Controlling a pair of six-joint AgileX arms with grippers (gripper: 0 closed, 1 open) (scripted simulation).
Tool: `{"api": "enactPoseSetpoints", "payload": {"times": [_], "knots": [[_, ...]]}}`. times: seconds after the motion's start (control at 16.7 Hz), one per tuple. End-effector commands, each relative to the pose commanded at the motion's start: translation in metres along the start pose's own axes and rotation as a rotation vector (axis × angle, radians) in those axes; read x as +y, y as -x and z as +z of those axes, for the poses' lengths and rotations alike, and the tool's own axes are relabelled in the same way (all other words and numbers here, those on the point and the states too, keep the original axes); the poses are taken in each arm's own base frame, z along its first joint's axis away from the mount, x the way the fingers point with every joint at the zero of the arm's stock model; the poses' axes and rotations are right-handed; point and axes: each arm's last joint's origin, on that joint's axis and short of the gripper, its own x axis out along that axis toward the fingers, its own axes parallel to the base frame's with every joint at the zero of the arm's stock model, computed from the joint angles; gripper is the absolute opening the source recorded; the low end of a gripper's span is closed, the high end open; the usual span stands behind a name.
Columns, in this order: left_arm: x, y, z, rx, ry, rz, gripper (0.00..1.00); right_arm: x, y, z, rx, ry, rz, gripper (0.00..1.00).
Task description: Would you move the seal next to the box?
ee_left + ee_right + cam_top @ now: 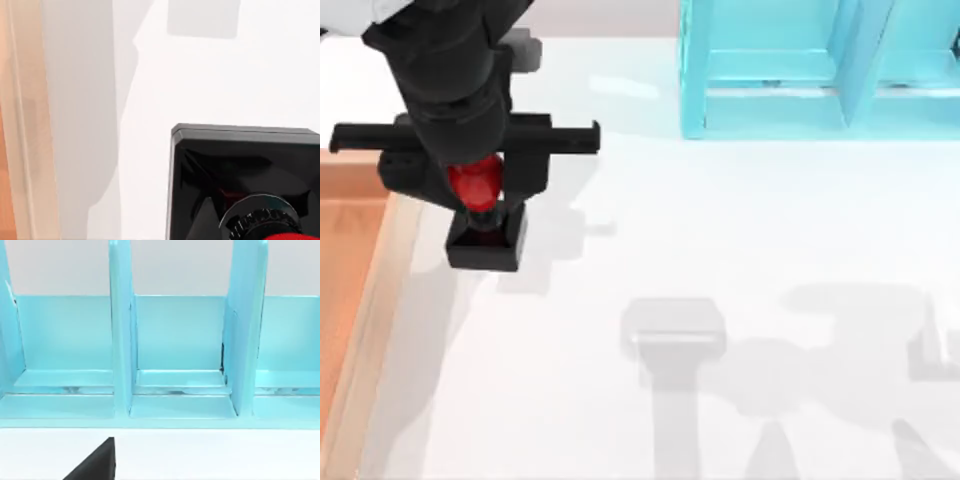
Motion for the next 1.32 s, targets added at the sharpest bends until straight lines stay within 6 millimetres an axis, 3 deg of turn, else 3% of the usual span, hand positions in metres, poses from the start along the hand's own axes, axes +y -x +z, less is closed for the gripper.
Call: {"api": "enactPoseSetpoints", "payload": {"times": [0.24,0.42,0.9,1.32], "knots": [[0.051,-0.003,-0.043,-0.026,0.002,-0.016,0.00,0.000,0.000,0.000,0.000,0.000,0.000,1.00],[0.069,-0.005,-0.062,-0.056,0.004,-0.029,0.00,0.000,0.000,0.000,0.000,0.000,0.000,1.00],[0.071,-0.010,-0.066,-0.059,0.000,-0.029,0.00,0.000,0.000,0.000,0.000,0.000,0.000,1.00],[0.071,-0.063,-0.066,-0.062,0.004,-0.030,0.00,0.000,0.000,0.000,0.000,0.000,0.000,1.00]]}}
